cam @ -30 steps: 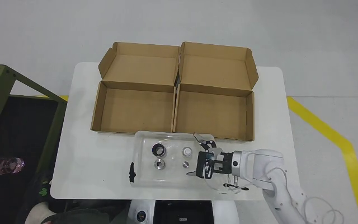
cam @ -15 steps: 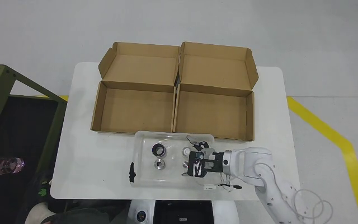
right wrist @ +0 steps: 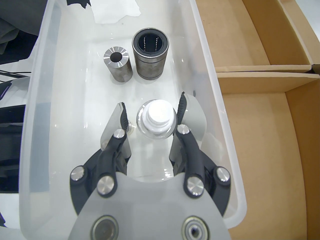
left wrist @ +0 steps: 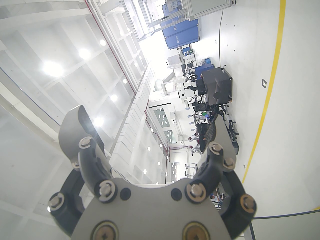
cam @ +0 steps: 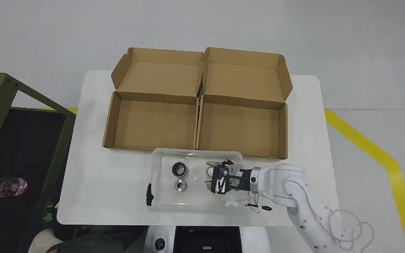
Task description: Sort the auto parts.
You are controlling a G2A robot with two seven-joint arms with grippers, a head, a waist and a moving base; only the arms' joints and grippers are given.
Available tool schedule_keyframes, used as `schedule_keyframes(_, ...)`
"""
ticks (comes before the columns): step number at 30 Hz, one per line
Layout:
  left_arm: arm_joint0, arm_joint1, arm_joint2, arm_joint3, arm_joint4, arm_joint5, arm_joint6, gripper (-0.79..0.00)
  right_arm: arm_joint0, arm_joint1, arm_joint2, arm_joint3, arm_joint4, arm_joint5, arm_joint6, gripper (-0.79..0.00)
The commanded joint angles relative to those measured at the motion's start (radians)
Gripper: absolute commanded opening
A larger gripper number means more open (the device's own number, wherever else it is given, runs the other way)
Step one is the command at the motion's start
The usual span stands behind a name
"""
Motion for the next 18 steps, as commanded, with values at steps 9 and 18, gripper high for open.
schedule_keyframes(9,0.000,0.000,0.000,0.000,0.000,0.000,0.000,0.000,0.022,0.003,-0.023,0.023,-0.003,0.019,0.007,-0.634)
schedule_keyframes(18,0.000,0.000,0.000,0.000,0.000,0.000,0.000,0.000,0.029,0.009,-0.033,0.014,0.012,-0.001,-0.020,-0.785)
